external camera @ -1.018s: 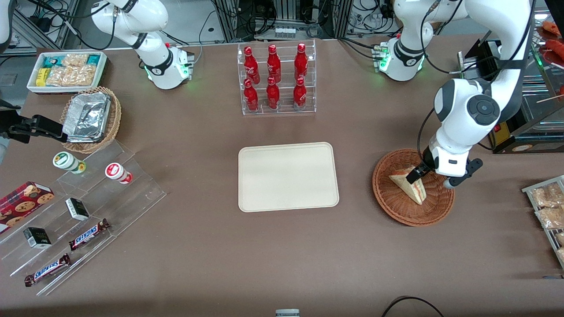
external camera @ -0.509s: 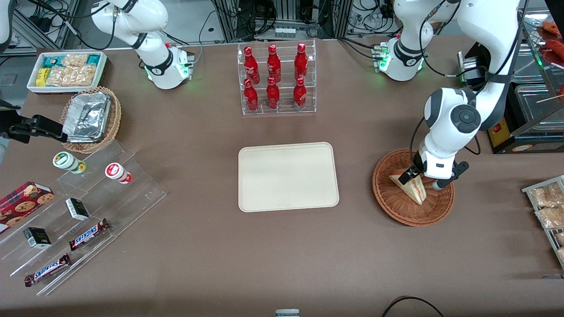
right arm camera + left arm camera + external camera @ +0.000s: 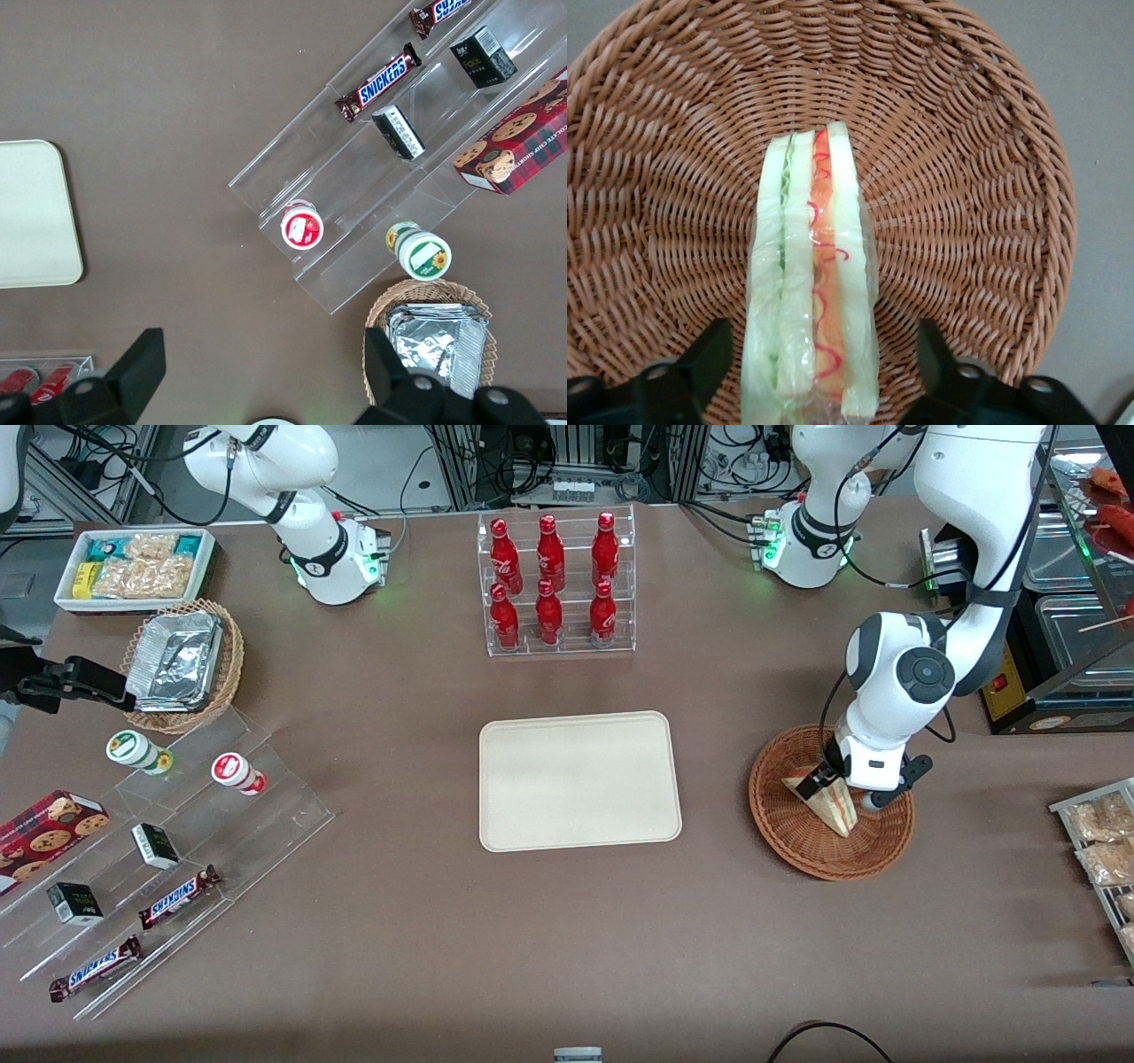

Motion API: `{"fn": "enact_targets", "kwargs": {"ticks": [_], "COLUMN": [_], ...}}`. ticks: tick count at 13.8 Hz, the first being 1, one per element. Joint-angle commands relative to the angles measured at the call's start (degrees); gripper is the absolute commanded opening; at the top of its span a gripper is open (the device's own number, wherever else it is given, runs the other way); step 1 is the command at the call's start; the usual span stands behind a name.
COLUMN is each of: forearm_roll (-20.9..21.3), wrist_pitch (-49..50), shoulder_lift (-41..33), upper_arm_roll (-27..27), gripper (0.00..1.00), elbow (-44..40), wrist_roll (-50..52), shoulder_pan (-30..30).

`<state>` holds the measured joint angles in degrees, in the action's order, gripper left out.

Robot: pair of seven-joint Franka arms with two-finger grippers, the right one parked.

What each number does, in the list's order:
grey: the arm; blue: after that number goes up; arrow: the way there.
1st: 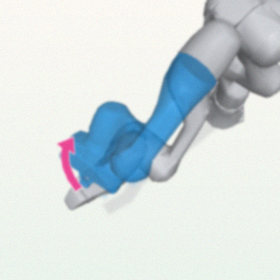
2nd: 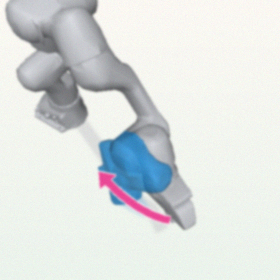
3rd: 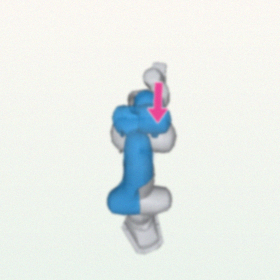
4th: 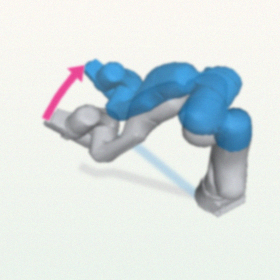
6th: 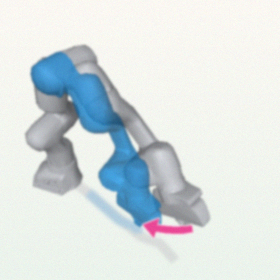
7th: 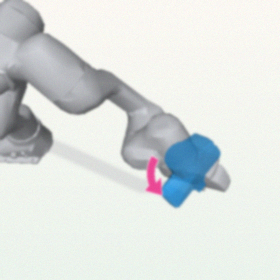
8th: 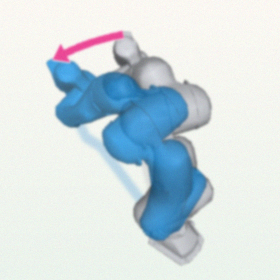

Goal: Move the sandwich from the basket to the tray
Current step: 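Close the left gripper on the sandwich and lift it, then carry the sandwich with the left gripper over the cream tray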

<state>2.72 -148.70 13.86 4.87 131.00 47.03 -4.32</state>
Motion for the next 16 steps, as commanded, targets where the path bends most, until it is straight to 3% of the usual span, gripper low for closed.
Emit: {"fn": "enact_targets", "kwargs": {"ticks": [1, 2, 6, 8, 12, 16], "forearm_roll": [1.67, 1.67, 4.04, 4.13, 3.87, 3.08], "wrist_pitch": [-1.24, -1.24, 0.59, 10.30, 33.70, 37.17], "shoulder_lift": [0.90, 0.90, -2.51, -4.62, -1.48, 4.84], "upper_arm_roll": [-0.03, -0.03, -0.03, 0.23, 0.14, 0.23], "gripper": [0.12, 0.01, 0.00, 0.00, 0.00, 0.00], "elbow": [-0.13, -0.13, -0.66, -5.72, -24.44, -32.29], "wrist_roll": [2.01, 1.92, 1.66, 1.66, 2.01, 6.12], "shoulder_pan": [-0.16, -0.16, -0.07, -0.86, -11.12, -21.23]}}
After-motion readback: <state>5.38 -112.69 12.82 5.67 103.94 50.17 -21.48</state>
